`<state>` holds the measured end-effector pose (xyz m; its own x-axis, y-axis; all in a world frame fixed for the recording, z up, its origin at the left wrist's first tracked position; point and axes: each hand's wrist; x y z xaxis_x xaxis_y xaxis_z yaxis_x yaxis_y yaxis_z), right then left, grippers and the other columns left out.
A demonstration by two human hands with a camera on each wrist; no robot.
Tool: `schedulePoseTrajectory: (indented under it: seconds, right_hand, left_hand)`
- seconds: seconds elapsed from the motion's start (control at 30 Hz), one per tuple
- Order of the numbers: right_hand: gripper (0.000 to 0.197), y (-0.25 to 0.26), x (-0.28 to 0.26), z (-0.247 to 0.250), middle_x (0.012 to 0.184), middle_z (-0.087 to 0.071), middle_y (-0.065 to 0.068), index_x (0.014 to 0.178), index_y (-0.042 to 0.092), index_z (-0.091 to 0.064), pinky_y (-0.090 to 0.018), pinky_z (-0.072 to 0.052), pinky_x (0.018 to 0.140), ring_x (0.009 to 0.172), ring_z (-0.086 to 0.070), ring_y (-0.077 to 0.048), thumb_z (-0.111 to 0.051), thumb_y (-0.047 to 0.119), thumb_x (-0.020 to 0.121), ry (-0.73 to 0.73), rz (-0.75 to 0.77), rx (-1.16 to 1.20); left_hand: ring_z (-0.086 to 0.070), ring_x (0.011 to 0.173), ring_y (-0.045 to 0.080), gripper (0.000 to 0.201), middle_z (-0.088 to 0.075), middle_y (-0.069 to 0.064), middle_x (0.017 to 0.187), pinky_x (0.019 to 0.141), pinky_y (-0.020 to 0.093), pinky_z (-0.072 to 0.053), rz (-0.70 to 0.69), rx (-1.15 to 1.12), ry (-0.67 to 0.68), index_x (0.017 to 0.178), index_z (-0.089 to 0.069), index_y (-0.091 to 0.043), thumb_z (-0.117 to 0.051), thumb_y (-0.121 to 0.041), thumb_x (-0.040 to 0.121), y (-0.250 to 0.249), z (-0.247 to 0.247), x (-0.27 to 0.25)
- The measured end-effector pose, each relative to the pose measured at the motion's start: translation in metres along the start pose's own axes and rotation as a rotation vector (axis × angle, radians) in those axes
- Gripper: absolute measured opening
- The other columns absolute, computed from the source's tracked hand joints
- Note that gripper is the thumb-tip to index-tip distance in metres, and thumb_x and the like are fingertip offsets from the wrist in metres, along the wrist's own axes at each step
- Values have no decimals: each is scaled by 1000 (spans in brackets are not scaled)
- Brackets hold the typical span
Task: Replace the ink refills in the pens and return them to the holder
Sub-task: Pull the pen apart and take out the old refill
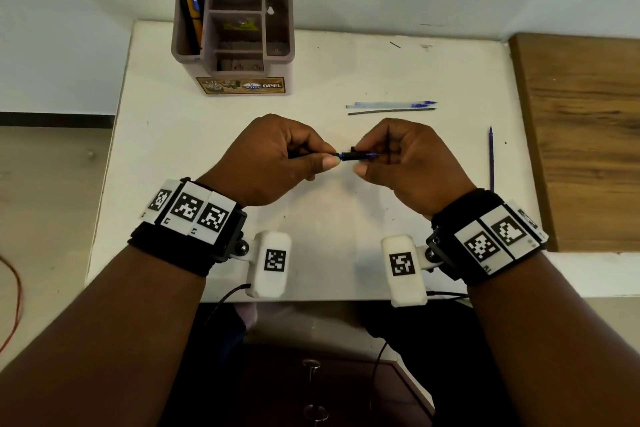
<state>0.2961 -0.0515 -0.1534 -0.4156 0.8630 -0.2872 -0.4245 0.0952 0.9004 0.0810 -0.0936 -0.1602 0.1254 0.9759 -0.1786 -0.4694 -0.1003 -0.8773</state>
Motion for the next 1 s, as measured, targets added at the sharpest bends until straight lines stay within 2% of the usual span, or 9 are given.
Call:
schedulePoseTrajectory:
  seconds: [0.13, 0.27, 0.33, 0.4, 0.53, 0.63, 0.77, 0.9, 1.0]
  right_hand:
    - [17, 3, -1, -1, 78, -70, -3, 87, 18, -67, -20, -44, 56, 62, -57, -13, -78, 30, 85, 9, -76, 36]
    - [21, 5, -6, 3, 82, -66, -4, 95, 14, -67, -21, -50, 64, 68, -59, -13, -80, 5, 81, 12, -15, 44]
    - [29, 6, -7, 5, 82, -63, -5, 104, 17, -66, -17, -47, 61, 69, -59, -14, -81, 10, 81, 15, -42, 81]
    - [12, 9, -10, 4, 74, -66, -4, 95, 15, -68, -12, -43, 53, 63, -61, -14, -75, 22, 89, -7, -82, 67]
    - [6, 9, -13, 8, 73, -67, -2, 87, 12, -71, -12, -41, 53, 58, -56, -4, -76, 9, 86, -70, -62, 2]
    - [9, 8, -13, 19, 76, -69, -3, 89, 13, -70, -10, -42, 53, 64, -60, -9, -76, 7, 85, -166, -95, 27]
    - [12, 2, -14, 28, 76, -72, -5, 89, 12, -69, -14, -47, 53, 67, -65, -17, -79, 16, 83, -297, -159, -14]
    - [18, -5, -15, 28, 78, -76, -4, 88, 14, -72, -29, -57, 70, 71, -71, -21, -83, 26, 79, -296, -211, -225]
    - [17, -9, -16, 25, 82, -72, 3, 86, 19, -75, -21, -49, 65, 67, -61, -7, -83, 33, 79, -291, -196, -381]
  left_hand:
    - [-63, 58, 0, 8, -70, -10, 65, 58, 7, -44, -1, -11, -7, 91, -77, -23, -74, -30, 87, -2, 1, 0]
    - [-61, 55, 0, 4, -68, -12, 61, 56, 7, -43, 2, 8, -4, 85, -74, -31, -73, -34, 86, -4, -1, -1]
    - [-61, 56, 1, 4, -68, -11, 62, 57, 9, -44, -8, 1, -4, 86, -74, -31, -73, -35, 86, -5, -1, -1]
    - [-60, 56, 1, 4, -68, -9, 63, 57, 11, -45, -19, -1, 1, 86, -74, -32, -72, -36, 86, -5, -1, -1]
    - [-58, 57, 2, 12, -69, -6, 66, 58, 11, -44, -32, 45, 68, 103, -72, -37, -68, -34, 92, -5, -3, -1]
    - [-58, 65, -5, 16, -68, -29, 73, 63, 5, -41, -58, 74, 61, 107, -72, -40, -64, -31, 96, -4, -1, -2]
    - [-53, 58, 4, 14, -65, -7, 67, 57, 7, -36, -55, 99, -13, 102, -72, -42, -62, -33, 98, 2, 6, 1]
    - [-55, 65, 4, 14, -68, -3, 73, 59, 1, -35, -45, 117, -37, 102, -72, -39, -61, -31, 98, 4, 8, 2]
    - [-55, 66, 5, 14, -69, -2, 75, 60, 2, -36, -44, 111, -46, 102, -72, -40, -61, -32, 98, 5, 9, 4]
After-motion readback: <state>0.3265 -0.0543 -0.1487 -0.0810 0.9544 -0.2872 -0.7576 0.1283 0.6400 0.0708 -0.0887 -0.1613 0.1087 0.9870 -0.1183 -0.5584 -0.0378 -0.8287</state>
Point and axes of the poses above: each hand's wrist, its own x-axis towards the middle knuckle, its own z-axis out of the back of the hand, y = z × x
